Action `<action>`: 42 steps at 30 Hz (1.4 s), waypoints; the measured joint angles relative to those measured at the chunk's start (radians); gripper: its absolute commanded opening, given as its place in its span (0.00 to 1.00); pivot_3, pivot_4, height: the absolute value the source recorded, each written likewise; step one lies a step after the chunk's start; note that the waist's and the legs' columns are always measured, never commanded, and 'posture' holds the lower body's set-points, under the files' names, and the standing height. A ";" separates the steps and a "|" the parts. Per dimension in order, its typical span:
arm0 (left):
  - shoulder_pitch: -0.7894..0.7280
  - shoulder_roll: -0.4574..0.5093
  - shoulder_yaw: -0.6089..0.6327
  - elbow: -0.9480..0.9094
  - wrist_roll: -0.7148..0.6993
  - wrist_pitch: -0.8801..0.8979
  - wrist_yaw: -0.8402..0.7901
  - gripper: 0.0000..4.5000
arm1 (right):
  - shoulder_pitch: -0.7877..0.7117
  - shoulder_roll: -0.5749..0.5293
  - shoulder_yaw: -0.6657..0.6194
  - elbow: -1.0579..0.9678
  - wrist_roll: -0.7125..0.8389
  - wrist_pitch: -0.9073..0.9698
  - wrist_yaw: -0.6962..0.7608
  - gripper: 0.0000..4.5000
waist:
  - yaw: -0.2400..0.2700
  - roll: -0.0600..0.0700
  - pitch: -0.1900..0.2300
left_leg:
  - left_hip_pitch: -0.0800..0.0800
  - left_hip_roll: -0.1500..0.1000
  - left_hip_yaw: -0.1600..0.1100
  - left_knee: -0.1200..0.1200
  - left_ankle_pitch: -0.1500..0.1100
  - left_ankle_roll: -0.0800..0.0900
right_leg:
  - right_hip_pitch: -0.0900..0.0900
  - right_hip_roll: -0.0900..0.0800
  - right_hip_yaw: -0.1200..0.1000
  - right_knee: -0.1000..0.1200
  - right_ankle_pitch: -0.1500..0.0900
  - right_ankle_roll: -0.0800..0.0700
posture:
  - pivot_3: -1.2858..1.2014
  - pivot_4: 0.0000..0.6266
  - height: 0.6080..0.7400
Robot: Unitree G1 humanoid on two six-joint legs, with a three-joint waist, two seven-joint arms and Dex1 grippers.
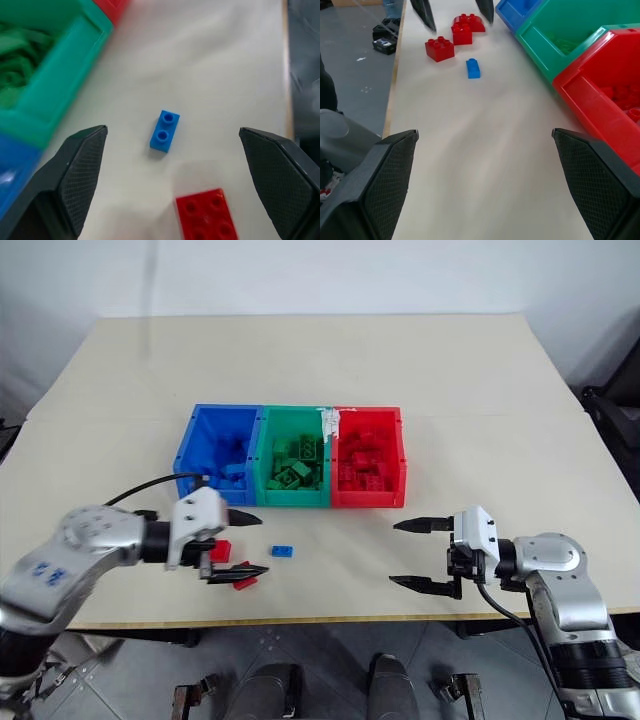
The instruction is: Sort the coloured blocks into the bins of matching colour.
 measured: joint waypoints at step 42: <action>-0.135 -0.284 0.358 0.259 0.068 0.018 0.324 0.32 | 0.061 0.117 -0.121 -0.218 0.111 0.054 -0.386 1.00 | 0.022 0.000 0.000 | -0.002 -0.001 -0.004 0.012 -0.001 0.002 | 0.003 0.000 -0.001 0.004 0.001 0.001 | 0.52 0.24 1.00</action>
